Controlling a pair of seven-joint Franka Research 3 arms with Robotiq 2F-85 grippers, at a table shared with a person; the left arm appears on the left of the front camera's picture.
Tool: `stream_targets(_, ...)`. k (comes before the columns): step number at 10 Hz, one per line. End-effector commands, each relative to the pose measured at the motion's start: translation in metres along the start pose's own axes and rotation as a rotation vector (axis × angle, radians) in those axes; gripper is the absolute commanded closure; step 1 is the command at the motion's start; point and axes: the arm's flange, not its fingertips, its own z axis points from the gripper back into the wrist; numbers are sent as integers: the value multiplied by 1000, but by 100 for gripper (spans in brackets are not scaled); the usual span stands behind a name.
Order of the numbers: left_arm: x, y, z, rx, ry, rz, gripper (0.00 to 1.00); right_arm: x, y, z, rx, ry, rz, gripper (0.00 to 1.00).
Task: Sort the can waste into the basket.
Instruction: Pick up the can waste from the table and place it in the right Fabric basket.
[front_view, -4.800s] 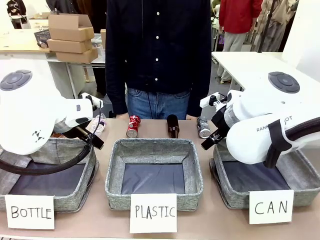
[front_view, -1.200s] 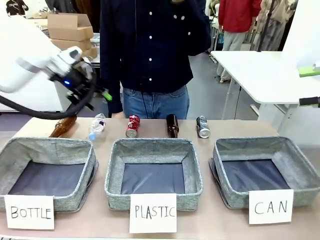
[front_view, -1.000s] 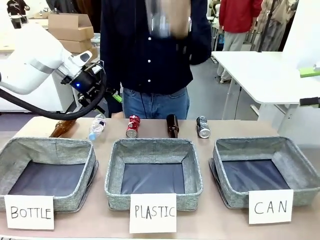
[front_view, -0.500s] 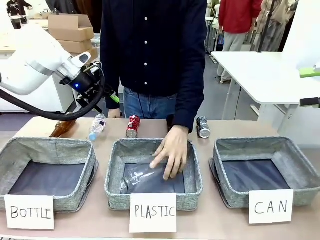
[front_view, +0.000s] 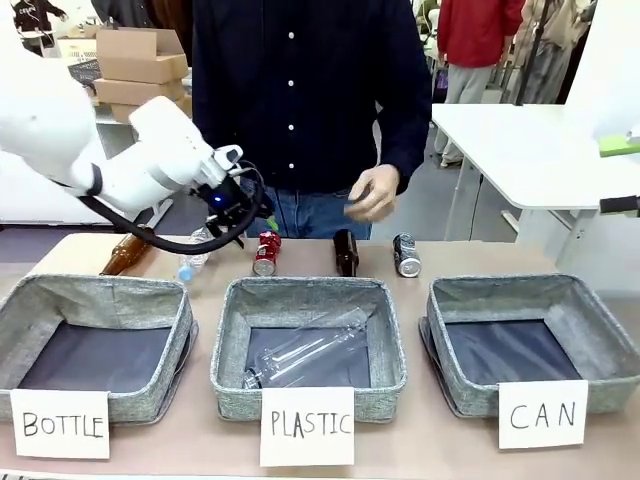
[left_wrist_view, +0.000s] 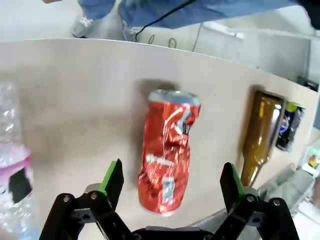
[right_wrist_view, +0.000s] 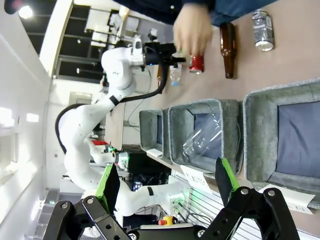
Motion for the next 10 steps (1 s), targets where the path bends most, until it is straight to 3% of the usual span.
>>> stream_targets(1,18,-15,-20,102,-12,43,0,4,2,-1,28,-8,25,0)
stream_targets(3,20,-22,-47,198,23,55,0,4,2,-1,28,-8,25,0)
stream_targets(6,18,-33,-63,228,5,7,0,4,2,-1,28,-8,25,0)
stream_targets(7,18,-34,-65,252,-3,7,13,4,2,-1,28,-8,25,0)
stream_targets(8,17,-34,-67,281,-4,3,60,4,2,-1,28,-8,25,0)
stream_targets(9,16,-34,-67,283,10,11,73,4,2,-1,28,-8,25,0)
stream_targets(10,15,-35,-65,289,-3,7,100,4,2,-1,28,-8,25,0)
